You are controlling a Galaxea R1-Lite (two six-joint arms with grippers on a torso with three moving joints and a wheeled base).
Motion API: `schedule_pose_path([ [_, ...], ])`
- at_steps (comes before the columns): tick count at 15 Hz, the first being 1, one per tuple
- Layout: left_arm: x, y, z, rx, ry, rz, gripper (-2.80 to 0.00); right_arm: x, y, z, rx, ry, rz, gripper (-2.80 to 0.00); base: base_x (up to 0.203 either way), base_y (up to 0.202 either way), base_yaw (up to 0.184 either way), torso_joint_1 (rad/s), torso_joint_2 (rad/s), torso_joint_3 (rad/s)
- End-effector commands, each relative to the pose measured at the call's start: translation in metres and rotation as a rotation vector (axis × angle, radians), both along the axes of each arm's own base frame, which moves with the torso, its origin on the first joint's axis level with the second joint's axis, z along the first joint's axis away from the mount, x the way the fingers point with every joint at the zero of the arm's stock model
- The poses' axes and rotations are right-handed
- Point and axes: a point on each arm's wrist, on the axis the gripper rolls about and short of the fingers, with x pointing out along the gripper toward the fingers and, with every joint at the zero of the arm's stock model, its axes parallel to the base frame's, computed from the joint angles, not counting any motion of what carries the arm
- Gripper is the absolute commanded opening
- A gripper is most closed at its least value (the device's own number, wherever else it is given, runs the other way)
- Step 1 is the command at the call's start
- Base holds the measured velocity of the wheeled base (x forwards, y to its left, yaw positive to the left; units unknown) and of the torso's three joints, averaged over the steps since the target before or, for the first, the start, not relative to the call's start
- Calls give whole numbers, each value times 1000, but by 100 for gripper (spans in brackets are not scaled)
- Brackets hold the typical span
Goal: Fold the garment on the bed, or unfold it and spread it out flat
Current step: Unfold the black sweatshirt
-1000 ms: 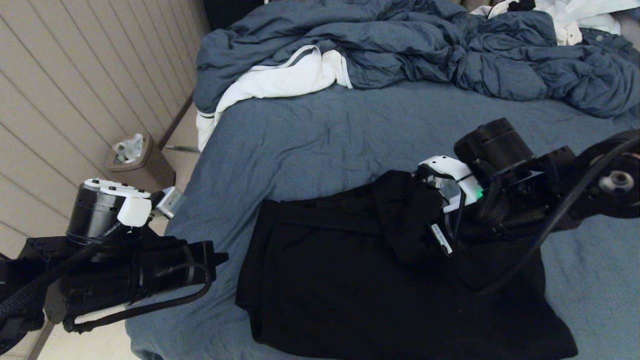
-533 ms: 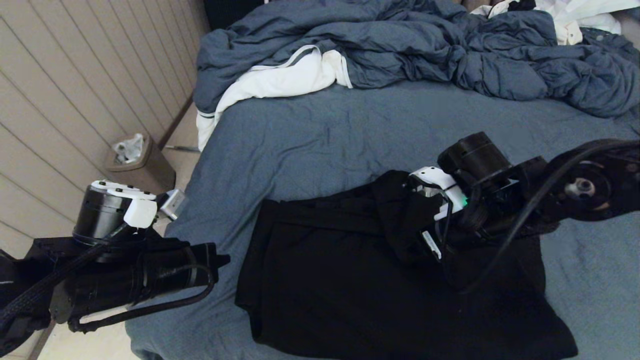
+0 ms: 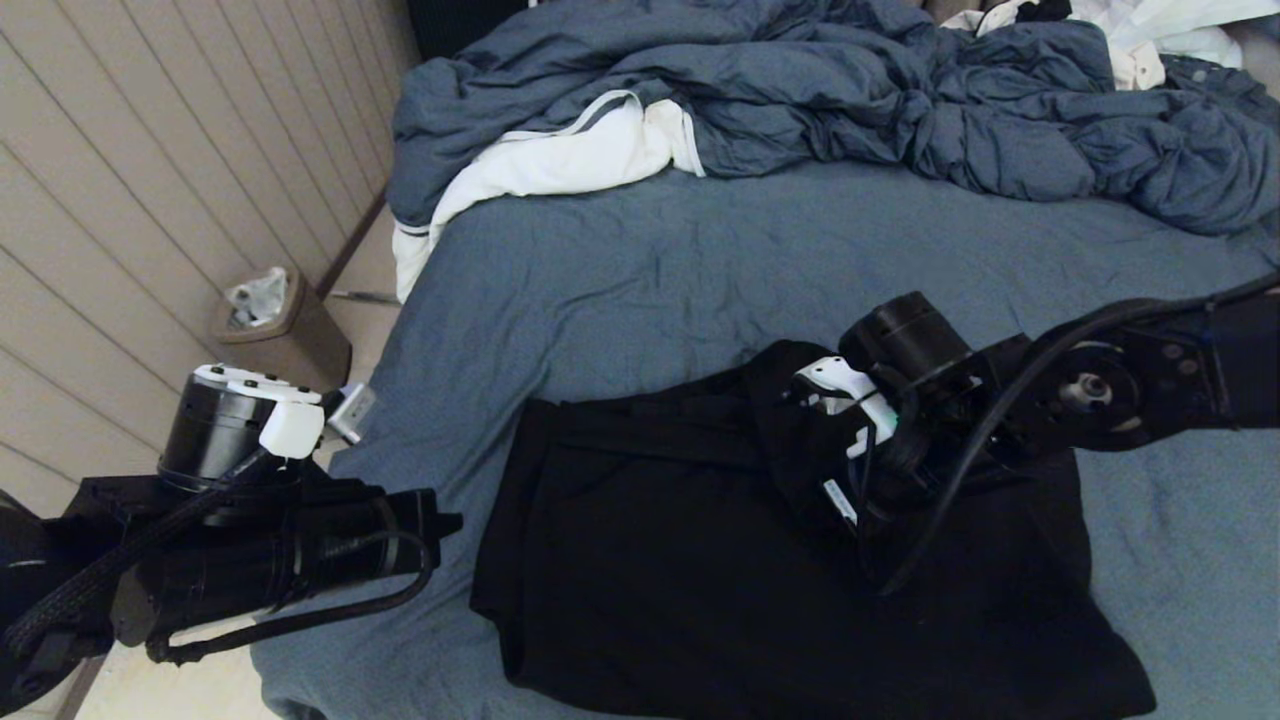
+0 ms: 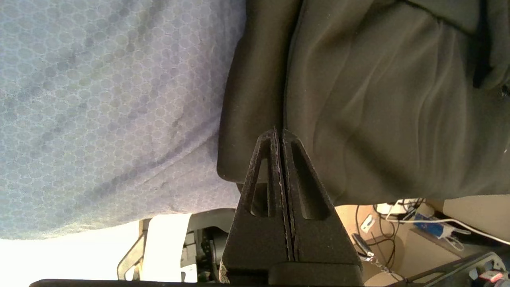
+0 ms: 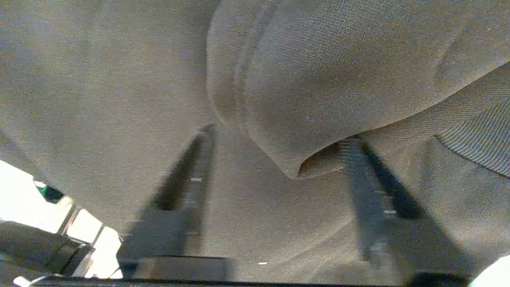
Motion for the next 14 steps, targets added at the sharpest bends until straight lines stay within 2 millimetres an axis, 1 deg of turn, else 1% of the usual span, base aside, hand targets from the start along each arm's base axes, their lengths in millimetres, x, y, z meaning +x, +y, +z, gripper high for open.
schedule_pose_path([
  [1,1,-1,-2,1,7,2,-280,4,2,-4,-7,8,-1,-280,0,0,0,0,0,0],
  [4,2,-1,-3,3,11,3,-280,15,5,-8,0,6,-16,-280,0,0,0,0,0,0],
  [5,2,-1,-3,1,8,4,-280,19,6,-4,19,-23,-19,-280,0,0,0,0,0,0],
  [8,2,-1,-4,2,9,2,-280,32,11,28,125,-137,-69,-280,0,0,0,0,0,0],
  [10,1,-1,-3,1,6,2,-280,54,8,44,193,-199,-148,-280,0,0,0,0,0,0],
  [12,2,-2,-5,4,13,-1,-280,85,5,42,207,-230,-206,-280,0,0,0,0,0,0],
  [14,2,-2,-7,6,21,-4,-280,111,4,39,196,-272,-257,-280,0,0,0,0,0,0],
])
